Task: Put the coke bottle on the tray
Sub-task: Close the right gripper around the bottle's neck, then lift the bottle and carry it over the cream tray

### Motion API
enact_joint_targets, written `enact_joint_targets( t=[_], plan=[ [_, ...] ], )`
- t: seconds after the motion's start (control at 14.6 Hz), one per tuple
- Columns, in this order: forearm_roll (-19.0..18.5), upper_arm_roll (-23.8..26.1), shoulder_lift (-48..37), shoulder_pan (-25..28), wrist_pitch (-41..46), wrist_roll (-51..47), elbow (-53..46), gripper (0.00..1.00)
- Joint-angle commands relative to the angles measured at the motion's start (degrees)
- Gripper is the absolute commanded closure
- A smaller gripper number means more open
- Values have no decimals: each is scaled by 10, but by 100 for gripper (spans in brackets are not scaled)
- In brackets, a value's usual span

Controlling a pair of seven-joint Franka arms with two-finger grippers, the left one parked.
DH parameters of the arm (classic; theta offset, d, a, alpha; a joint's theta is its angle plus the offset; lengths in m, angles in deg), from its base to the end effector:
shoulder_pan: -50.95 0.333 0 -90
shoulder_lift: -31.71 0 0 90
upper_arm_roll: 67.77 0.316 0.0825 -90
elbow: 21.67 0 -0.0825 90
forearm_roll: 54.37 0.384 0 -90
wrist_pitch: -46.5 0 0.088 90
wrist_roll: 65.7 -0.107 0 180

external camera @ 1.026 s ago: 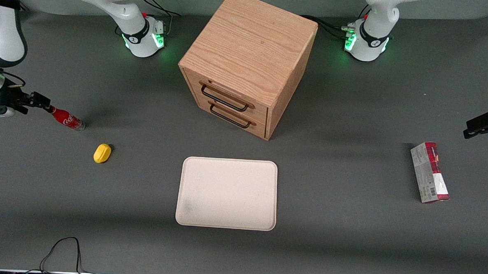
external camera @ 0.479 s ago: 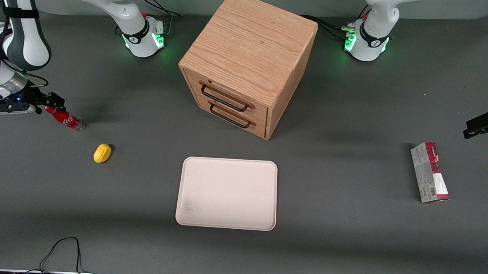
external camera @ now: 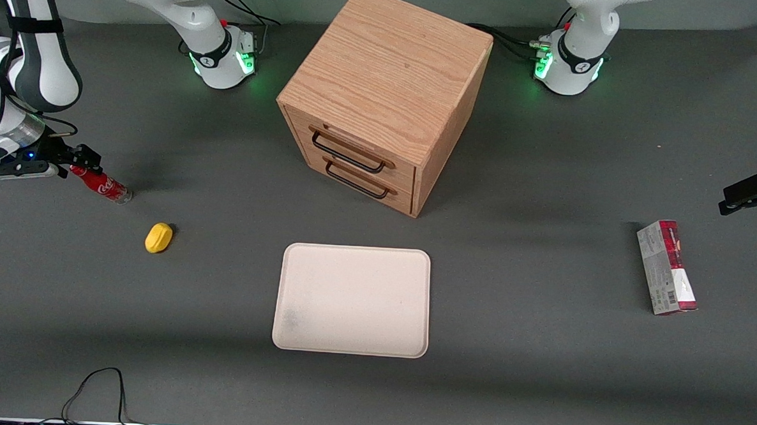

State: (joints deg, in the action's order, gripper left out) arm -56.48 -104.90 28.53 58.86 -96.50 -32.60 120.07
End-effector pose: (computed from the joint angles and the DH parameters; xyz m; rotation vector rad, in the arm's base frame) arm 0.4166 -0.2317 0.3146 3.1108 0.1495 0.0973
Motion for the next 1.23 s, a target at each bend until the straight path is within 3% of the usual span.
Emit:
enact_joint_targets(
  t=[0.0,0.14,0.48,0.75,1.16],
  plan=[
    [0,-3,3,-3,-13,19,4,31],
    [0,-3,4,-3,-12,19,4,54],
    [0,-2,7,-4,-6,12,2,100],
    [1,10,5,-3,-1,-35,-16,100],
    [2,96,21,-4,214,-149,-206,100]
  ],
)
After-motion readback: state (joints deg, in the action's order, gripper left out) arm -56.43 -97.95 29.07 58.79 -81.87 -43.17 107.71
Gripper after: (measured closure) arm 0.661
